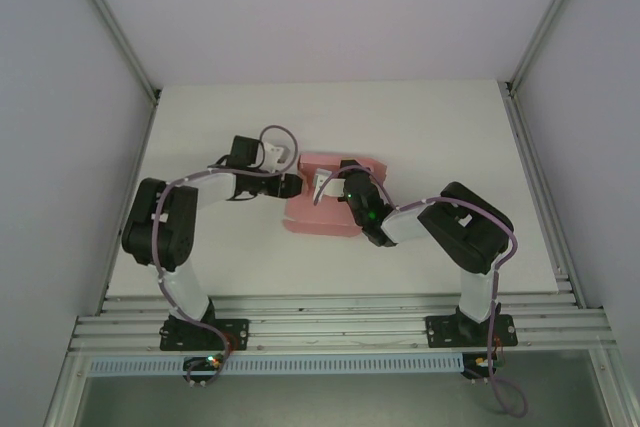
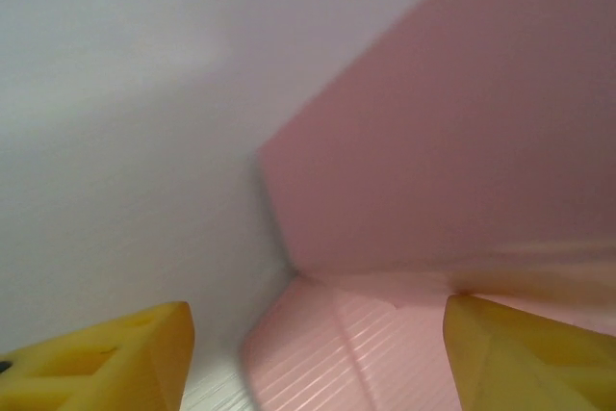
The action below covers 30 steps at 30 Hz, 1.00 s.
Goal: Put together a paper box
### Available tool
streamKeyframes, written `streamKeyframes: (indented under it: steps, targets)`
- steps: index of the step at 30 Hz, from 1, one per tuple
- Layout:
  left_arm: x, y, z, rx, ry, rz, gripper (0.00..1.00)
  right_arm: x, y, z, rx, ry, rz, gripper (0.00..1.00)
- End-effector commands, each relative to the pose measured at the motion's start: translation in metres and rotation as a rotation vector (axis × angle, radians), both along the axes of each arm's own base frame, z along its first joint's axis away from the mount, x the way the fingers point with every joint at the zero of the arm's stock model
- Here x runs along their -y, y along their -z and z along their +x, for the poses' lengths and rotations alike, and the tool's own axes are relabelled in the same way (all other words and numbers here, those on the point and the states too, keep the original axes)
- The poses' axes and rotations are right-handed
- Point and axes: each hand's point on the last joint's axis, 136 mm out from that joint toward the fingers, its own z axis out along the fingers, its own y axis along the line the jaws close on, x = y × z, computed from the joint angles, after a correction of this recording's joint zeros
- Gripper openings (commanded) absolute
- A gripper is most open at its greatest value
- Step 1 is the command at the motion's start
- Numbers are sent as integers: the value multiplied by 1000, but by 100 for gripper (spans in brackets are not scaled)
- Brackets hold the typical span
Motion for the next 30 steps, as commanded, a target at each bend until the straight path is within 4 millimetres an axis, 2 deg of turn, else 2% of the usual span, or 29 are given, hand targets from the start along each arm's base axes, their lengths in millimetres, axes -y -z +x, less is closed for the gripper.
streamKeyframes:
  steps: [1,7,13,17,24,27,28,30]
  targets:
    - [9,-14,13,78,33,-35,68,-6,14,-4,-63,-24,0,0]
    - [6,-13,25,138,-23,-8,63,-4,14,-6,-66,-21,3,0]
    - [19,-21,25,234,12,-52,61,-4,15,-6,-71,-21,1,0]
    - [20,-28,32,285,-27,-59,45,-5,16,-6,-75,-21,0,0]
    - [22,-30,35,337,-65,-49,44,-4,15,-8,-75,-18,7,0]
    - [15,-27,46,346,-134,-23,40,-4,15,-9,-82,-21,10,0]
    - [23,-25,43,350,-134,-16,39,-5,15,-9,-82,-21,12,0]
    - [22,-22,48,361,-175,0,39,-6,15,-10,-80,-22,10,0]
